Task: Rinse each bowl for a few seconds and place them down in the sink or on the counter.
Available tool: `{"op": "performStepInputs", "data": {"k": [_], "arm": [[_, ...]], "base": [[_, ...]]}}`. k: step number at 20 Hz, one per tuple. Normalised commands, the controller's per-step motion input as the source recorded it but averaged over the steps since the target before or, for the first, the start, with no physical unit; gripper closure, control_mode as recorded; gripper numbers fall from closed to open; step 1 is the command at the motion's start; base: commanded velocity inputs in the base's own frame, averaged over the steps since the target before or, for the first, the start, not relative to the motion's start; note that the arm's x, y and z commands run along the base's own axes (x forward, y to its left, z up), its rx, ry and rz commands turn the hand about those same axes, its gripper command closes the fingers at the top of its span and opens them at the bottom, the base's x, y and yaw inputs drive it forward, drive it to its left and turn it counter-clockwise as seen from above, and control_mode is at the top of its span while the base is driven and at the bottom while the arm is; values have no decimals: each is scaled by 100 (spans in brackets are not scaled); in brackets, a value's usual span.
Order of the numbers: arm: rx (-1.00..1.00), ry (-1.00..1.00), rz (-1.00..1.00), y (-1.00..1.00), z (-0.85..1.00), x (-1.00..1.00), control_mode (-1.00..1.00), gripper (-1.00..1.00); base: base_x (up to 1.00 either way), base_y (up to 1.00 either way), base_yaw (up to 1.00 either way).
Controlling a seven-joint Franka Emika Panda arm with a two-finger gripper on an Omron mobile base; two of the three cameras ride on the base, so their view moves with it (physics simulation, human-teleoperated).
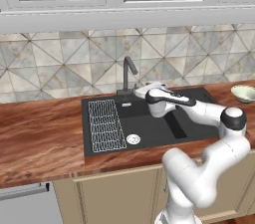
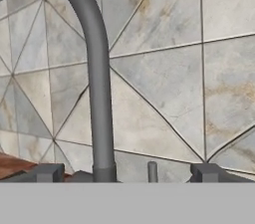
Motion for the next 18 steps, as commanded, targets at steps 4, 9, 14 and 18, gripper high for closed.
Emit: {"op": "performStepInputs", "data": {"k": [4,9,14,18], "arm": [[3,0,0,-2,-14,35,-100,-100],[3,0,0,-4,-13,33,-100,-100],[2,0,0,0,-16,35,-100,-100],[2,0,0,0,-15,37,-100,-100]], "base": [[0,0,0],[0,0,0],[0,0,0],[0,0,0]]}}
